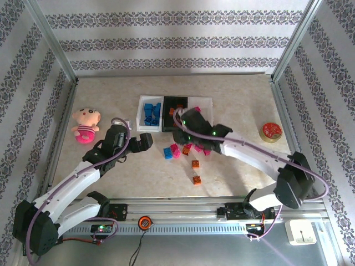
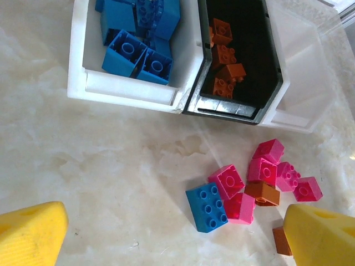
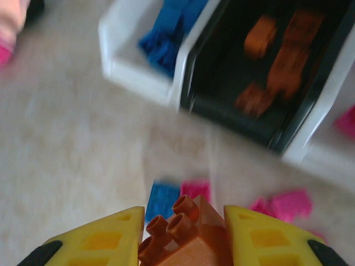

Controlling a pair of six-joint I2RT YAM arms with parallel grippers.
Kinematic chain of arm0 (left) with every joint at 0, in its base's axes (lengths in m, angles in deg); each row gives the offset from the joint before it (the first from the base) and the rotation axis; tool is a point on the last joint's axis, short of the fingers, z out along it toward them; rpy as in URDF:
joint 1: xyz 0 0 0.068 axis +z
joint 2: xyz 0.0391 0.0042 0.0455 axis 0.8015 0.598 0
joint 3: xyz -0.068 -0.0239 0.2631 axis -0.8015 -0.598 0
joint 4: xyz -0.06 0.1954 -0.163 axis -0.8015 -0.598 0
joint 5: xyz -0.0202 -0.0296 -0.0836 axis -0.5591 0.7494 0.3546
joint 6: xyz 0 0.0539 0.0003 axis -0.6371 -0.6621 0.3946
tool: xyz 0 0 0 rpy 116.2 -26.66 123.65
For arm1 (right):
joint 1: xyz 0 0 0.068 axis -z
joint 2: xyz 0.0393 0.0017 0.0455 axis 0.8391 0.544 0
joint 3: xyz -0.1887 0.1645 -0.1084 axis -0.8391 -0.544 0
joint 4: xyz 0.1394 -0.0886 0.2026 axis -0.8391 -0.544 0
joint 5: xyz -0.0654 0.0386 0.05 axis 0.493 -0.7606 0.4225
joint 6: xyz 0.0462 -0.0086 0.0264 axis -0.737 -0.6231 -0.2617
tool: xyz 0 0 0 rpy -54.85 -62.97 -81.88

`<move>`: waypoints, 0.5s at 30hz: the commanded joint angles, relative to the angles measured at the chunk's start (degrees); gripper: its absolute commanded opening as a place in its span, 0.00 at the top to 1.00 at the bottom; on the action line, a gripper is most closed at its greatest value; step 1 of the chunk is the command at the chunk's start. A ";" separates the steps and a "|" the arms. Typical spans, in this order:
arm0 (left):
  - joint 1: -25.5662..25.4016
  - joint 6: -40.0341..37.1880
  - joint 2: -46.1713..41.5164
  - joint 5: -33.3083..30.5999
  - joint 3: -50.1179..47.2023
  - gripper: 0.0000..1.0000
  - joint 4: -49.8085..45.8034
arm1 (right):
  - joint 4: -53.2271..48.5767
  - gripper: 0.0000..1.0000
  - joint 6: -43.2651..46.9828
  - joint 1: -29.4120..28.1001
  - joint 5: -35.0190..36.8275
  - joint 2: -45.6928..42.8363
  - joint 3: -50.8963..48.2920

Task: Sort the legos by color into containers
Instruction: Place the lego in the container.

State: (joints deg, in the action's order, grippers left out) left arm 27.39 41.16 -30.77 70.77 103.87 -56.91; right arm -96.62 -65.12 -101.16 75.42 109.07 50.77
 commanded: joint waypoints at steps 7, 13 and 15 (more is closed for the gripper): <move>-0.21 1.03 -2.32 2.02 -2.78 0.00 -1.40 | 1.06 0.75 2.61 7.46 1.82 22.44 17.79; -0.14 1.66 -2.42 2.98 -3.94 0.00 -1.12 | -1.41 0.58 1.76 8.90 3.69 30.81 26.64; -0.14 1.66 -2.36 3.18 -4.18 0.00 -1.17 | -2.00 0.43 1.23 9.30 3.45 31.63 28.04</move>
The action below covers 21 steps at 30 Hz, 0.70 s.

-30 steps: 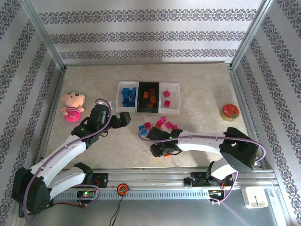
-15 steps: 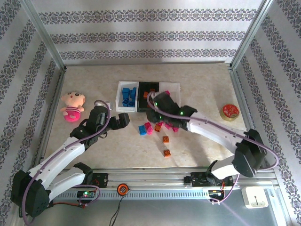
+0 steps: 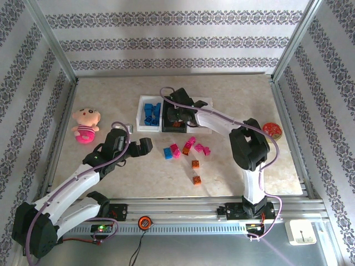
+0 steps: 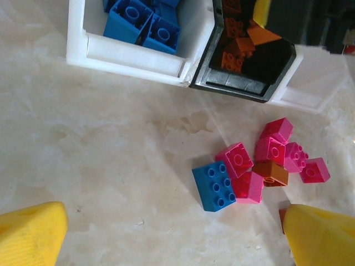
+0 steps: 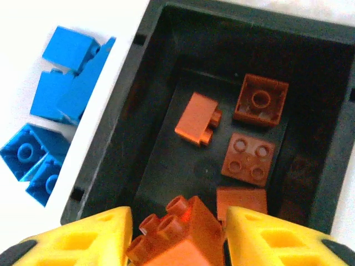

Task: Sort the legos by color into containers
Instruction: Place the lego in the container, then pick up the lego from the bottom-center of the table.

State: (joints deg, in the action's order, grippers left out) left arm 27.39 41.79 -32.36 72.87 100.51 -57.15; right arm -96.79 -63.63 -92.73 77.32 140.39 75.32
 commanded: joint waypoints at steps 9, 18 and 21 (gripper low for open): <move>-0.12 1.02 -1.42 1.52 -1.51 0.00 -0.18 | -0.19 0.32 -1.12 -0.31 -0.66 -13.53 -8.65; -0.13 1.93 -1.12 1.67 -3.72 0.00 1.58 | -2.10 0.30 -6.90 -5.17 1.10 -36.01 -35.34; -0.15 2.24 -0.79 1.68 -4.12 0.00 1.83 | -3.87 0.30 -9.96 -7.24 1.03 -40.48 -42.10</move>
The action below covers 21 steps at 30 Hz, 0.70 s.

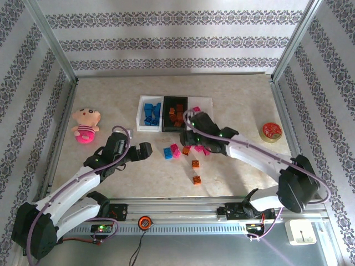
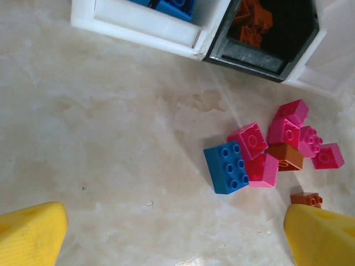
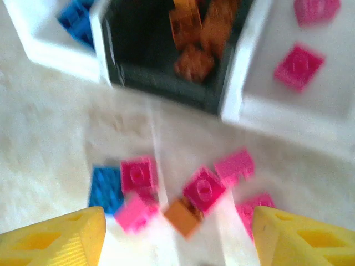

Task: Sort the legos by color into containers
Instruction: Pick up the lego from the bottom-center of the table.

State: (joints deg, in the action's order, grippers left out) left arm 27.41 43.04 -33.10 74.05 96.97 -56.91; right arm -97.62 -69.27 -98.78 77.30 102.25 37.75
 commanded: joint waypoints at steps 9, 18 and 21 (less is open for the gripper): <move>-0.16 1.89 0.72 0.12 -1.62 0.00 2.48 | -0.82 0.30 -8.42 -5.22 -1.33 1.29 -11.69; -0.16 2.68 2.00 0.41 -2.43 0.00 3.18 | 2.38 0.36 -7.12 -5.56 1.42 9.49 -9.52; -0.15 2.99 2.00 0.56 -2.80 0.00 3.47 | 2.86 0.43 -6.67 -5.55 1.31 11.46 -8.92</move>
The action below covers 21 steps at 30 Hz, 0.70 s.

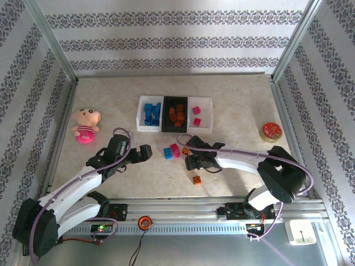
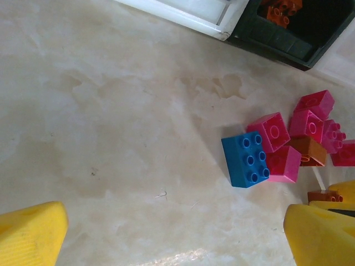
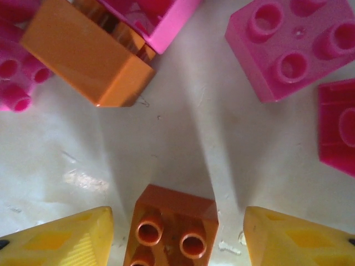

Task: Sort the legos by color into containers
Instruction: Pick up the lego from the bottom-center of the table.

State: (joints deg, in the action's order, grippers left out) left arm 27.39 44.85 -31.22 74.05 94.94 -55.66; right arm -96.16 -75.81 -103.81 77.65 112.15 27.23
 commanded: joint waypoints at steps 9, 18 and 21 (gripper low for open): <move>-0.13 1.14 0.03 0.48 -1.28 0.00 2.08 | 0.38 0.72 1.74 -0.61 -1.30 -3.61 2.41; -0.13 1.56 0.22 0.48 -1.18 0.00 2.60 | -1.75 0.78 7.74 1.90 -3.04 -9.53 15.21; -0.13 1.89 0.53 0.74 -1.46 0.00 2.70 | -0.08 0.78 8.96 4.16 -3.33 -5.28 21.45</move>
State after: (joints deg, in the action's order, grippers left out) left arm 27.39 45.86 -31.03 74.07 94.04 -54.70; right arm -97.32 -69.51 -101.38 75.11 103.91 44.76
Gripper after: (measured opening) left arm 0.997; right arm 0.278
